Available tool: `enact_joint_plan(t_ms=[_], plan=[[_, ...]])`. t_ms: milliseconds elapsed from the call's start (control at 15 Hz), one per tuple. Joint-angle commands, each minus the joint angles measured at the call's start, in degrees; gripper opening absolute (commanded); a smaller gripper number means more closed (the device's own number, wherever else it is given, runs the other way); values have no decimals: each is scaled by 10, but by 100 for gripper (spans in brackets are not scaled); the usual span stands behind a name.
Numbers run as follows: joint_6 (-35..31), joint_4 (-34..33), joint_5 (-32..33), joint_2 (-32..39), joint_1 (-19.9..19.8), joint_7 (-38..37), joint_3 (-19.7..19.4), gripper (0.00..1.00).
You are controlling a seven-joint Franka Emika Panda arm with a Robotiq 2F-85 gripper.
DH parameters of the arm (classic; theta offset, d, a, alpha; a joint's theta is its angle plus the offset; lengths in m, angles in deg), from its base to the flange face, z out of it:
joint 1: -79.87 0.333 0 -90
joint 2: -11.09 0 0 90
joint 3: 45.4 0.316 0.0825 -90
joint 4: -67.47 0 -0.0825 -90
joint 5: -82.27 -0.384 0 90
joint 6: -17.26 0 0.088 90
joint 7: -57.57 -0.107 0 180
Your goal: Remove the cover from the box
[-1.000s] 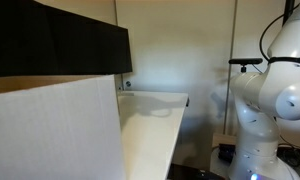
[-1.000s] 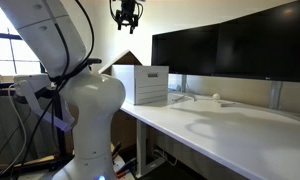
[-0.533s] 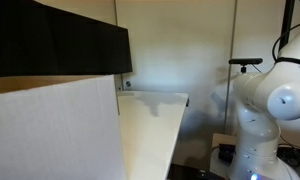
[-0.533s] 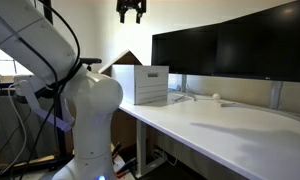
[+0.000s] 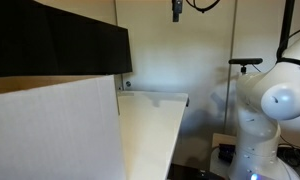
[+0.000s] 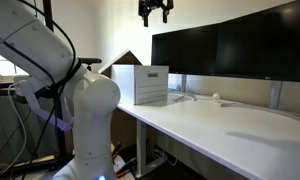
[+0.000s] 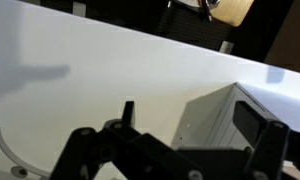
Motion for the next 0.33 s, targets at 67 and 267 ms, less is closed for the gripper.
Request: enact_joint_plan(t_ms=[67, 267], plan=[[-3, 4, -3, 2, -9, 11, -5, 100], [-3, 5, -3, 2, -9, 12, -6, 100]])
